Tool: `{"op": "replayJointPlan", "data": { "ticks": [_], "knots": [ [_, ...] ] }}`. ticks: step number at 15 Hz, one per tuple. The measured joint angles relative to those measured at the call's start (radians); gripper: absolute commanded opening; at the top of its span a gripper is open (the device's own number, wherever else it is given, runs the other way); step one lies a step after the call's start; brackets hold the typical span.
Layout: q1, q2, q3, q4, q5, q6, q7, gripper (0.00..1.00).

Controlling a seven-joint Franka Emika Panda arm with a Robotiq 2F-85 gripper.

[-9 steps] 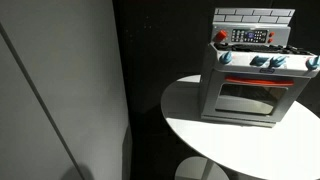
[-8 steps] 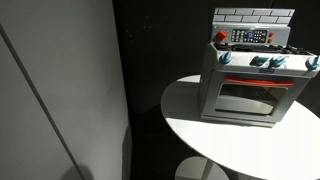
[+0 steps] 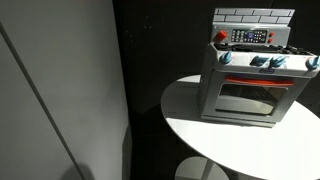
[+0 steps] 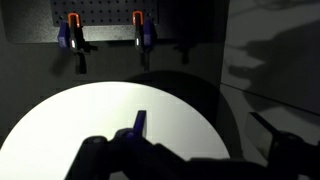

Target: Press the top button on the right side of the stove

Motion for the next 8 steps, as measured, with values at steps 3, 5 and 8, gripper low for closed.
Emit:
{"op": "replayJointPlan", "data": {
  "ticks": [3, 5, 8],
  "knots": [
    [-0.014, 0.01, 0.003, 0.015, -0.012, 0.04, 0.0, 1.0],
    [-0.024, 0.026, 0.003, 0.035, -0.027, 0.068, 0.001, 1.0],
    [-0.043, 0.066, 0.003, 0.08, -0.058, 0.104, 0.015, 1.0]
  ]
}}
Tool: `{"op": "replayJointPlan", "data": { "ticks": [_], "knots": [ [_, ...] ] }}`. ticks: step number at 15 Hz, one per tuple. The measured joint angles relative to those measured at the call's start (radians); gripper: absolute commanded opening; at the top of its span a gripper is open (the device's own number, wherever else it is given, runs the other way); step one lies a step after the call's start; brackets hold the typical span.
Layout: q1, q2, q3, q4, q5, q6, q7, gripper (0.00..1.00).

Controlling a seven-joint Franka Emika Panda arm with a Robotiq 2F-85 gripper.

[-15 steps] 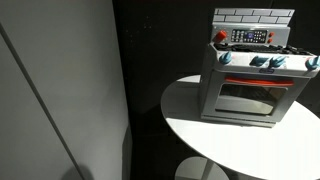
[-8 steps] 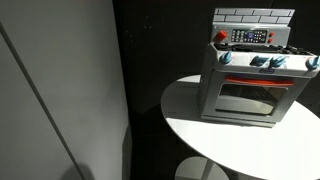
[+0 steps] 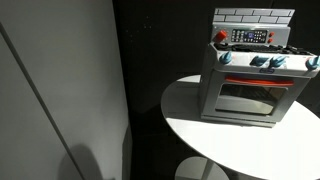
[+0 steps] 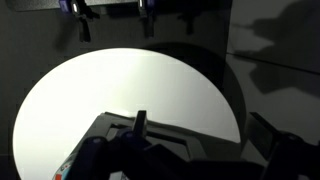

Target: Press the top button on the right side of the stove

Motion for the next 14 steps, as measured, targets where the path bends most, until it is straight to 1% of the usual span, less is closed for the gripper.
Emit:
{"op": "replayJointPlan", "data": {
  "ticks": [8, 14],
  "knots": [
    [-0.057, 0.172, -0.003, 0.201, -0.117, 0.051, 0.091, 1.0],
    [-0.075, 0.306, -0.02, 0.346, -0.228, 0.071, 0.179, 1.0]
  ]
}}
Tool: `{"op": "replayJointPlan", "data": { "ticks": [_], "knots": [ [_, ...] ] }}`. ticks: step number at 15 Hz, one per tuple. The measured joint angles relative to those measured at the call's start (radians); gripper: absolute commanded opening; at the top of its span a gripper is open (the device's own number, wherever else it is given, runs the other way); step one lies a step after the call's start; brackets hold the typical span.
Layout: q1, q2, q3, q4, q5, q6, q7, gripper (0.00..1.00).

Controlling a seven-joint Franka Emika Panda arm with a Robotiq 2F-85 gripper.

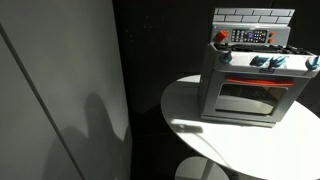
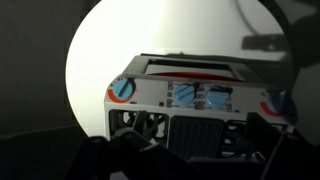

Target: Press the top button on the right side of the stove

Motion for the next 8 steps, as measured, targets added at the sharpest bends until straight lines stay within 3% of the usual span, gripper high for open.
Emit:
{"op": "replayJointPlan", "data": {
  "ticks": [8],
  "knots": [
    [-0.001, 0.127, -0.056, 0.104, -0.12, 0.022, 0.098, 1.0]
  ]
}}
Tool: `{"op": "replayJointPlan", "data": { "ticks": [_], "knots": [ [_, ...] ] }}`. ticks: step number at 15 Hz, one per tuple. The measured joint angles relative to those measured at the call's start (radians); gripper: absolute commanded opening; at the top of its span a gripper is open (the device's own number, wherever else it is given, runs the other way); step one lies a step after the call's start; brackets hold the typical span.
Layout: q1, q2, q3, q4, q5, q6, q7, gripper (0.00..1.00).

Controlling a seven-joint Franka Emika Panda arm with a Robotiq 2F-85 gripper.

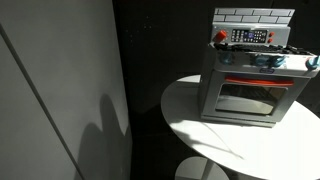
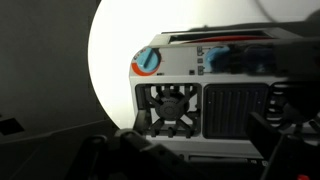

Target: Press the top button on the right side of the stove

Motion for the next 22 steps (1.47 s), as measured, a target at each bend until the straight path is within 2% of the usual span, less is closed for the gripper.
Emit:
{"op": "replayJointPlan", "data": {
  "ticks": [4, 10, 18, 22],
  "knots": [
    [-0.001, 0.055, -0.04, 0.033, -0.045, 0.039, 0.013, 1.0],
    [-0.001, 0.115, -0.084, 0.049, -0.141, 0.159, 0.013, 1.0],
    [0.007, 0.125, -0.088, 0.049, -0.144, 0.161, 0.014, 1.0],
    [0.007, 0.138, -0.096, 0.049, -0.154, 0.204, 0.057, 1.0]
  ]
}}
